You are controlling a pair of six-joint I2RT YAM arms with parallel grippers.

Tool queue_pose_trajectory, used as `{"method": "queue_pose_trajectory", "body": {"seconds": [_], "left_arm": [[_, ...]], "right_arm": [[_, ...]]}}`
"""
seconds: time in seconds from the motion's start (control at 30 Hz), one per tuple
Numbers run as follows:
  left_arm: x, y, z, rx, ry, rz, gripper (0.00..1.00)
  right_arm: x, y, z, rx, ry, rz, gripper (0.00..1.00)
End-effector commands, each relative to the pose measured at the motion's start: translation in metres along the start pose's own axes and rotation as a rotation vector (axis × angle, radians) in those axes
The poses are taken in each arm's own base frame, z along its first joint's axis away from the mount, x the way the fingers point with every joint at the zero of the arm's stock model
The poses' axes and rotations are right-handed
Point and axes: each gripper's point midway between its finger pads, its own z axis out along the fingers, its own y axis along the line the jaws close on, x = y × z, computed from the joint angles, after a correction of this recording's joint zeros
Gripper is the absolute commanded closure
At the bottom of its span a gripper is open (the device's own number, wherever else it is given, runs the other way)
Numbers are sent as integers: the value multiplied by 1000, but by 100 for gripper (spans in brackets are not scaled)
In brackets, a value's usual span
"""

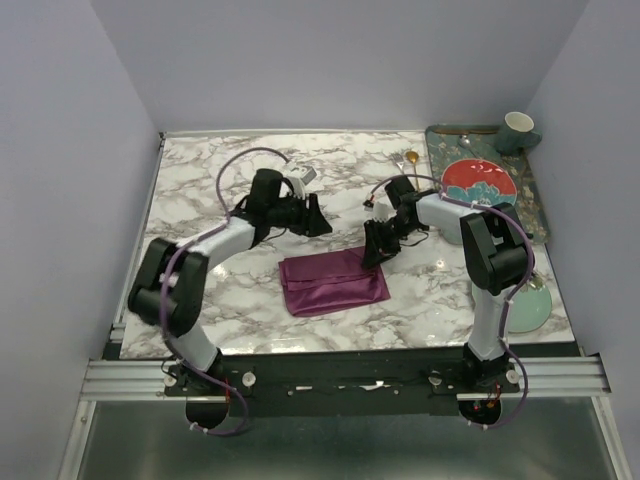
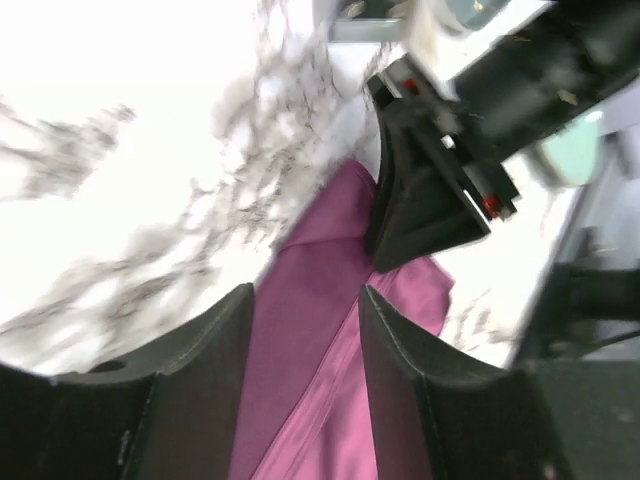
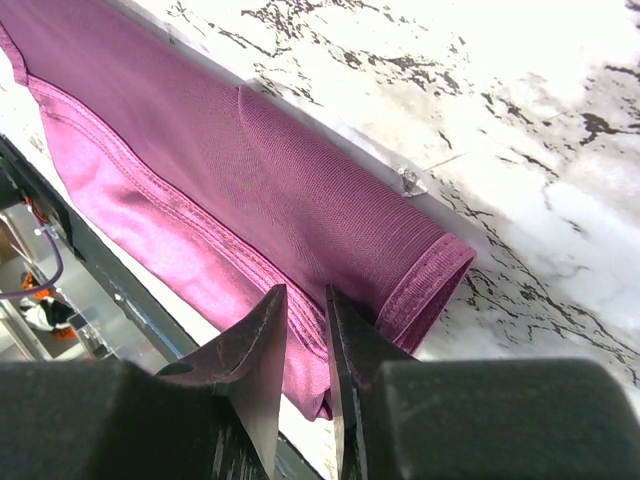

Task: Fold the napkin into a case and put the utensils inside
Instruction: Smooth out the 2/3-rectangle-folded napkin at the center of the board, then pick up the 2/3-rectangle-folded napkin from the center of the board.

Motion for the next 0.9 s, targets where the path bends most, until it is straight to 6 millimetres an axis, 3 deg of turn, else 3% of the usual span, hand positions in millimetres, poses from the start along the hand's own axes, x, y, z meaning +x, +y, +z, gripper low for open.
{"method": "queue_pose_trajectory", "body": {"seconds": [0.0, 0.03, 0.07, 0.1, 0.13, 0.17, 0.2, 0.23, 0.27, 0.33, 0.6, 0.77, 0.87], "left_arm": [[36, 19, -65, -240, 136, 618, 44], [40, 14, -78, -265, 160, 781, 44], [55, 13, -83, -271, 205, 828, 44], [86, 5, -80, -241, 269, 896, 43], [91, -7, -84, -234, 263, 972, 43], [96, -5, -86, -275, 286, 1046, 42], [115, -7, -85, -269, 319, 1087, 42], [128, -23, -79, -231, 324, 1161, 42], [129, -24, -77, -279, 318, 1223, 40], [153, -32, -70, -259, 355, 1309, 40], [176, -43, -43, -285, 364, 1451, 41], [187, -29, -34, -316, 429, 1487, 42], [190, -18, -31, -348, 463, 1516, 50]], "right_arm": [[27, -44, 12, 179, 88, 34, 69], [27, -44, 12, 179, 88, 31, 69], [27, -44, 12, 179, 88, 32, 69], [26, -44, 11, 182, 84, 31, 69], [26, -44, 11, 185, 85, 27, 69], [26, -44, 11, 185, 85, 26, 69], [26, -44, 11, 187, 87, 28, 69], [26, -45, 11, 185, 86, 31, 69], [25, -45, 11, 185, 87, 29, 69], [25, -44, 11, 184, 87, 29, 69], [25, -44, 12, 181, 87, 30, 69], [26, -45, 12, 182, 89, 28, 69], [28, -45, 12, 181, 94, 28, 69]]}}
